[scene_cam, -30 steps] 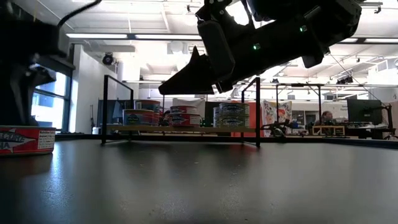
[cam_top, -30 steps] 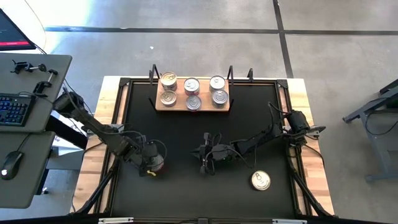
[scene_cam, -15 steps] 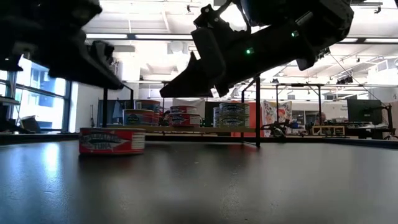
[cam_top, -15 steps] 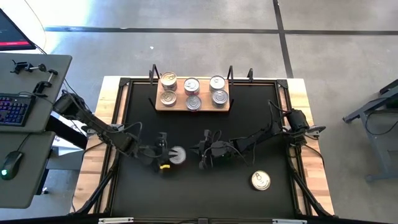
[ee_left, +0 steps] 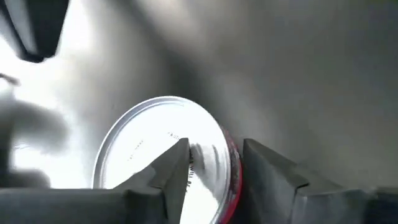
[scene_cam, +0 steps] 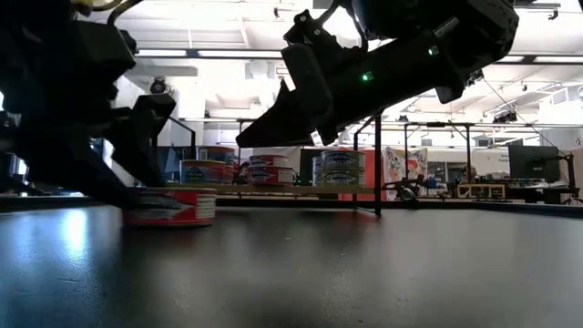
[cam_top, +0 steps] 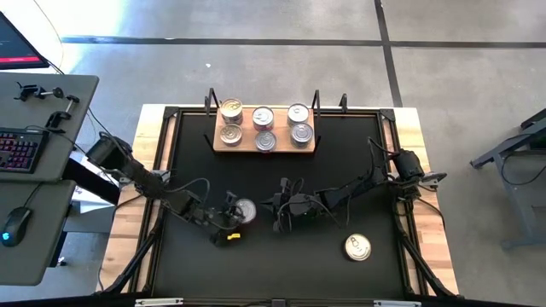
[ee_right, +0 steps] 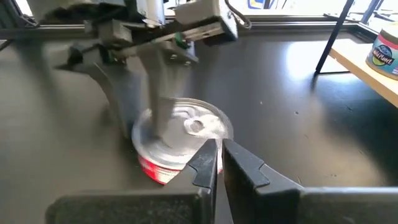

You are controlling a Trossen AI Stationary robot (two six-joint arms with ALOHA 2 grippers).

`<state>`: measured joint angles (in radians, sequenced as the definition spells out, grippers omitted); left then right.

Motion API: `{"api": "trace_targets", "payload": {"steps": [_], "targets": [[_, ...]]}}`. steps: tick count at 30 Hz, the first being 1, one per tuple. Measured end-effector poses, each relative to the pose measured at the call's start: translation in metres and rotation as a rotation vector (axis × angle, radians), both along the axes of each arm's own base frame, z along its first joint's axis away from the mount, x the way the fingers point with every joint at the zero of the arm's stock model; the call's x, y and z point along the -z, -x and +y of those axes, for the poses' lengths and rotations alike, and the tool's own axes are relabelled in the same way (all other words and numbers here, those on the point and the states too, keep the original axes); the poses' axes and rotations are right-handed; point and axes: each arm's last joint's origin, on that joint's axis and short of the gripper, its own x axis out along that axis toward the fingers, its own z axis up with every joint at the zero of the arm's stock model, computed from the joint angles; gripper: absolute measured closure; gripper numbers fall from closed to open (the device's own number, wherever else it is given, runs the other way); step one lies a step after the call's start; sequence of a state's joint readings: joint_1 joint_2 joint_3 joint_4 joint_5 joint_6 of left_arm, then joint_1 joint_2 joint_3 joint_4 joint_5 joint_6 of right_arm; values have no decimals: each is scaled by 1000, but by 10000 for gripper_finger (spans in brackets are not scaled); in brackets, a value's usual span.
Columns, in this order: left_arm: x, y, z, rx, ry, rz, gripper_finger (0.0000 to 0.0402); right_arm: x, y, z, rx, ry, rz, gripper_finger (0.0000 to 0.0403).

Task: Stack canned seafood by type on shelf
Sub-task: Stack the red tuna can on top of the other red tuna can on the shelf

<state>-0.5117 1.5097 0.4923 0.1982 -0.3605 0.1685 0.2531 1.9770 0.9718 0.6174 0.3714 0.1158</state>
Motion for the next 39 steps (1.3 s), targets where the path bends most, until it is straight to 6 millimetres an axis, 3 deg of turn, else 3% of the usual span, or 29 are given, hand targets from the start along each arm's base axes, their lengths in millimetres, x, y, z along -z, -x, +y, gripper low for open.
{"api": "trace_targets", "payload": {"steps": [5, 14, 22, 30, 35, 39], "targets": [[12, -3, 0, -88, -112, -14, 259, 0, 0, 0, 0, 0, 0, 389], [21, -2, 1, -121, -273, -19, 391, 0, 0, 0, -3, 9, 2, 389], [2, -9, -3, -123, -253, -47, 399, -18, 10, 17, 22, 115, -11, 389], [-15, -21, -9, -123, -284, -52, 401, -39, 38, 33, 128, 243, 119, 389], [-29, -33, -10, -123, -333, -93, 401, -35, 53, 43, 205, 214, 183, 389], [-42, -52, 7, -178, -372, -115, 401, -26, 61, 50, 233, 172, 234, 389]]}}
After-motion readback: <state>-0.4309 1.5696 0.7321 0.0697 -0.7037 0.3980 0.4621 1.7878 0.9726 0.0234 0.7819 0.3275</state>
